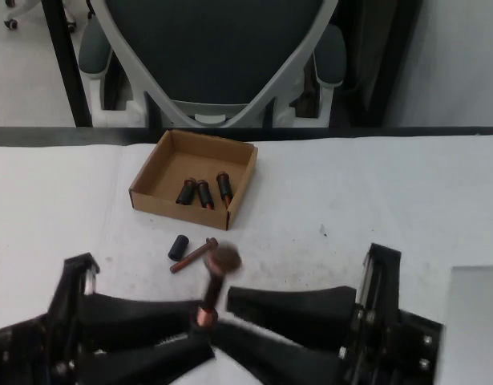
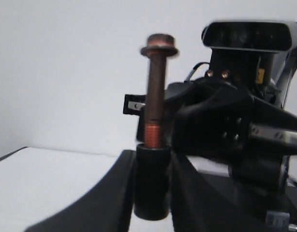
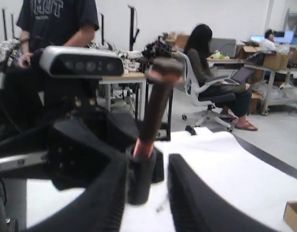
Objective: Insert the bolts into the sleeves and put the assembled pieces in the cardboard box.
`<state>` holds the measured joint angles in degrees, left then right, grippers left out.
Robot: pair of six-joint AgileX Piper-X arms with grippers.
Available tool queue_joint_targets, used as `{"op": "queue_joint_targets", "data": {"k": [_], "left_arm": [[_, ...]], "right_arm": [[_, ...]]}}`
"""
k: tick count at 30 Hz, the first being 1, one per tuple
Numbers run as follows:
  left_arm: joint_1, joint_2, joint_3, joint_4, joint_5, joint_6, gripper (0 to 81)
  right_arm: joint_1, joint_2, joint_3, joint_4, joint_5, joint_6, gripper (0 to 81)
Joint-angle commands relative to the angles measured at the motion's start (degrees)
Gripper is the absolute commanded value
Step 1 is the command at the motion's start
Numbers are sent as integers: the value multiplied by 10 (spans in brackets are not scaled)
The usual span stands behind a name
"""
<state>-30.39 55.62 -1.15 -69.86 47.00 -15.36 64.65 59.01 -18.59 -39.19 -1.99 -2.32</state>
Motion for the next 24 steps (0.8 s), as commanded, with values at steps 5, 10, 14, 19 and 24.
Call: {"op": "queue_joint_targets", "data": {"k": [5,10,14,19,24], "left_arm": [[-1,-4,-7,-65,18,-3,8],[0,-4,-8,-66,-19,-3,8],[13,-4,-29,29,-67,-3,8],[32,-4,-99,242,-118,24,8],[36,1,-174,431,-197,58,8]], "right_arm": [[0,4,4,34,20,23,473],[0,2,4,63,17,39,458],[0,1,4,116,11,64,458],[0,1,4,193,12,111,443],[-2,1,-1,264,17,135,335]]}}
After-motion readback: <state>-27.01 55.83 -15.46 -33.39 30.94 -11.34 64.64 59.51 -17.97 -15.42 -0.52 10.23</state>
